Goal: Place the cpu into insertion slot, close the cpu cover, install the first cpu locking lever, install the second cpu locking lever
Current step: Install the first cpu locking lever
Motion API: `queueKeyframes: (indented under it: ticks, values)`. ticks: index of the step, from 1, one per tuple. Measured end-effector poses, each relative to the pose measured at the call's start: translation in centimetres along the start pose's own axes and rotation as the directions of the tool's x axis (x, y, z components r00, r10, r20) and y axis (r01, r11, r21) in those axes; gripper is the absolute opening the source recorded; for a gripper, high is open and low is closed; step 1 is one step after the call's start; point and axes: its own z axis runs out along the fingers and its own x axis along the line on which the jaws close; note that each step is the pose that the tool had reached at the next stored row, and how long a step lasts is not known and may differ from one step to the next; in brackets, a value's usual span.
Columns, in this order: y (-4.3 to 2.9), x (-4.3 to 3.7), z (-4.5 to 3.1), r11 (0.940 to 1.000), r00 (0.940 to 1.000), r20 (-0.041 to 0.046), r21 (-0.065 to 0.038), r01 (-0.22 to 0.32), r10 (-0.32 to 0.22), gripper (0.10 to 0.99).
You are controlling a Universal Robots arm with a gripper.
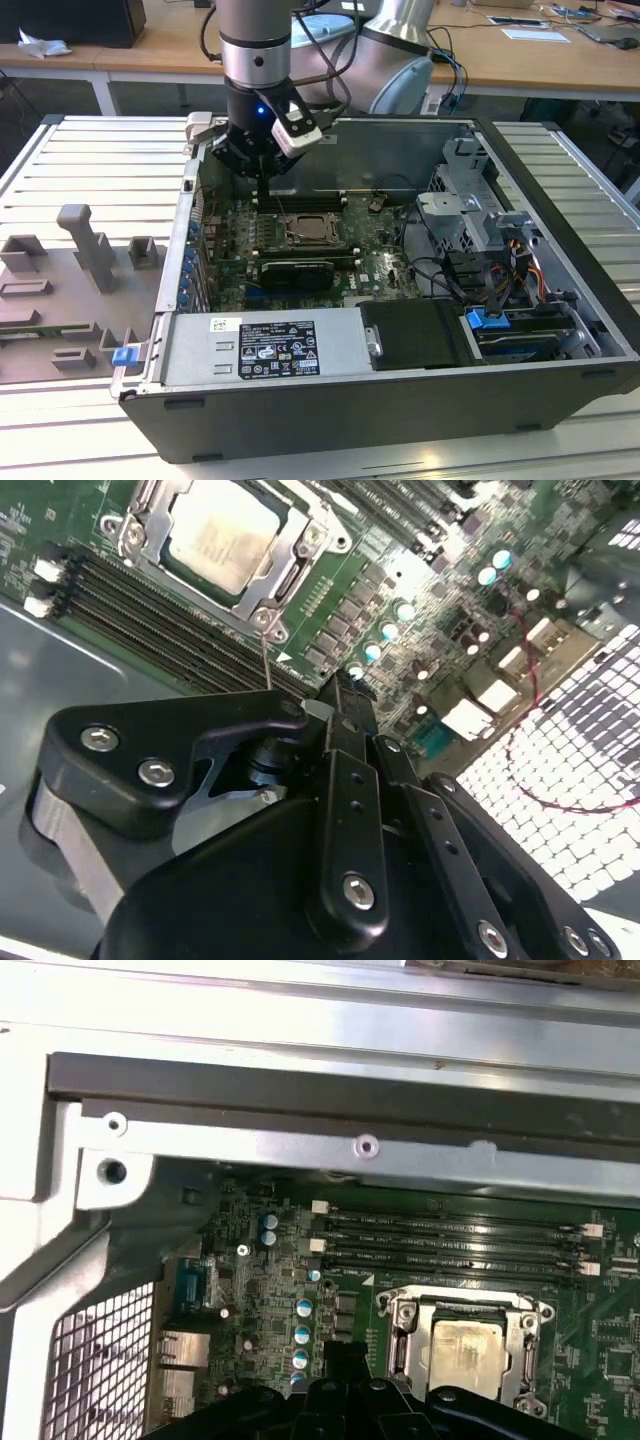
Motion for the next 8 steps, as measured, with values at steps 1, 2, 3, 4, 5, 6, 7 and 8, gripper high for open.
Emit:
queueKeyframes:
  ticks: [1,2,3,4,5,6,7,8]
  values:
    - [0.19,-0.01,0.08,1.0,1.0,0.0001,0.0,0.0,0.0,0.106]
    - [0.57,-0.05,0.19,1.0,1.0,-0.0001,0.0,0.0,0.0,0.106]
    - [0.96,-0.08,0.29,1.0,1.0,-0.0001,0.0,0.0,0.0,0.106]
    - [1.09,-0.09,0.32,1.0,1.0,-0.0001,0.0,0.0,0.0,0.106]
    - [1.23,-0.11,0.36,1.0,1.0,0.0,0.0,0.0,0.0,0.106]
    - [1.37,-0.2,0.41,1.0,1.0,0.0,0.0,0.0,0.0,0.106]
    - [1.46,-0.41,0.44,1.0,1.0,-0.0001,0.0,0.0,0.0,0.106]
    - [1.5,-0.8,0.47,1.0,1.0,-0.0003,0.001,0.0,0.0,0.106]
